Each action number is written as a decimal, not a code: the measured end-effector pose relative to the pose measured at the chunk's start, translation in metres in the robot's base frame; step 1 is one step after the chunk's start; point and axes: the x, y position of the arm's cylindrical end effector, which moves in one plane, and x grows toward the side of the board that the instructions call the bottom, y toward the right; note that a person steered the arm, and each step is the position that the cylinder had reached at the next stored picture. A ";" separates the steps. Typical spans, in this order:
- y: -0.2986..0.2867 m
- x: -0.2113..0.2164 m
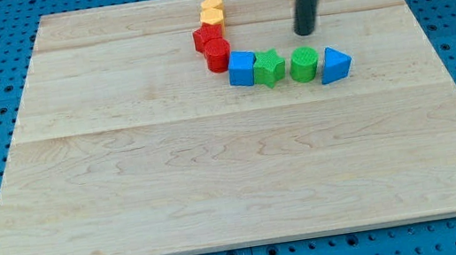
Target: Move blue cube down bit
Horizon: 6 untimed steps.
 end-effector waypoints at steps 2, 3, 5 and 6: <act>-0.089 0.007; -0.105 0.014; -0.072 0.033; -0.069 0.061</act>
